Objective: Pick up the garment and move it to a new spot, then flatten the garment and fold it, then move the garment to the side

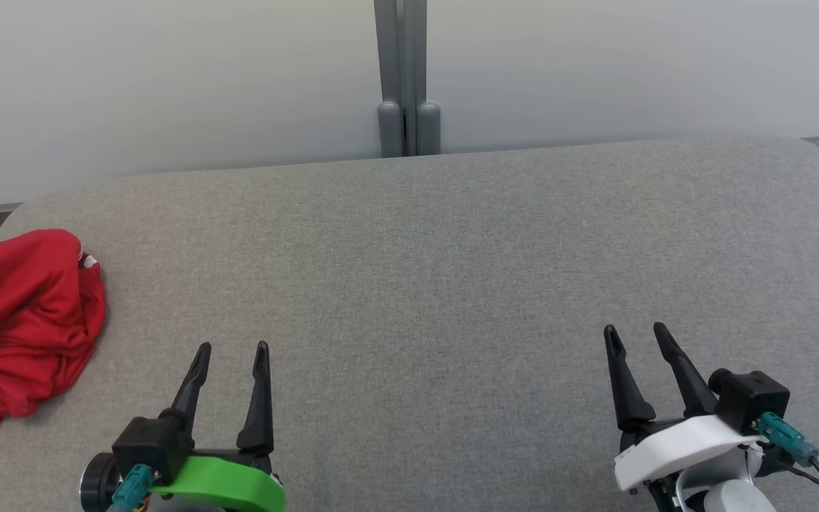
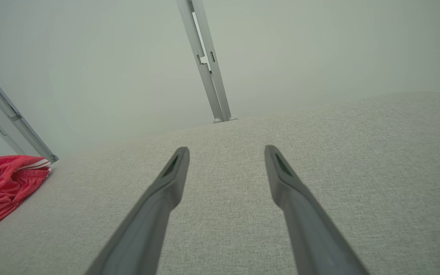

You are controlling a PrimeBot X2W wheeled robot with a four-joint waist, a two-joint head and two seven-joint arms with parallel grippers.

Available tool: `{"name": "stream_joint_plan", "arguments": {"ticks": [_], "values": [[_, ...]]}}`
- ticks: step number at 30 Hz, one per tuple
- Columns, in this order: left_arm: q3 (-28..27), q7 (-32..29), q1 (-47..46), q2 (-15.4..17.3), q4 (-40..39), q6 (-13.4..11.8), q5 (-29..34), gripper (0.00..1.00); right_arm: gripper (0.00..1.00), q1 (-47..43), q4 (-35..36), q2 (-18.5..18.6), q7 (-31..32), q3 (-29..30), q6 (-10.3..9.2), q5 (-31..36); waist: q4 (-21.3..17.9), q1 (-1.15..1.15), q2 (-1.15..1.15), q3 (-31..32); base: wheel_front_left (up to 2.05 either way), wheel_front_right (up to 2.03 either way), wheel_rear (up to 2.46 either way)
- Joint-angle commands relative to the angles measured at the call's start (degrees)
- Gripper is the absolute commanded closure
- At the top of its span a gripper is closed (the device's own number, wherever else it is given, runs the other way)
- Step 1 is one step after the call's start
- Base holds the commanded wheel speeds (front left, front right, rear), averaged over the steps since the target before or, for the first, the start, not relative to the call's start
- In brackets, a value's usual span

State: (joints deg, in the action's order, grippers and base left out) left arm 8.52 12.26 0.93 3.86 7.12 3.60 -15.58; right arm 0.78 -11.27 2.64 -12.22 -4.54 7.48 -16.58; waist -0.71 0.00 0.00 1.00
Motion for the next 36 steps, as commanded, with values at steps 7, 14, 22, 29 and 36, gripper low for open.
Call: {"name": "stream_joint_plan", "arguments": {"ticks": [7,14,22,29,36], "values": [[-0.4,1.14,0.73,-0.5,-0.57,0.84,4.85,0.0,0.0,-0.25,0.04,0.31,-1.17,-0.75,0.02,4.21,-0.12,0.0,0.0,0.16,0.0,0.0,0.0],[-0.37,1.93,1.02,-0.75,-0.5,1.12,8.22,0.0,0.0,-0.48,0.11,0.32,-1.94,-1.21,0.01,7.52,-0.24,0.0,0.0,0.18,0.0,0.0,0.0],[-0.09,2.61,1.09,-0.88,-0.82,1.33,11.71,0.0,0.0,-0.63,0.34,0.35,-2.79,-1.61,0.01,10.79,-0.31,0.0,0.0,-0.03,0.0,0.0,0.0],[-0.04,2.99,1.19,-0.93,-0.68,1.44,12.66,0.0,0.0,-0.7,0.42,0.36,-3.02,-1.8,0.01,12.37,-0.3,0.0,0.0,0.04,0.0,0.0,0.0],[0.06,2.99,1.25,-0.96,-0.64,1.22,12.33,0.0,0.0,-0.57,0.4,0.35,-3.02,-1.89,0.01,12.21,-0.34,0.0,0.0,0.04,0.0,0.0,0.0]]}}
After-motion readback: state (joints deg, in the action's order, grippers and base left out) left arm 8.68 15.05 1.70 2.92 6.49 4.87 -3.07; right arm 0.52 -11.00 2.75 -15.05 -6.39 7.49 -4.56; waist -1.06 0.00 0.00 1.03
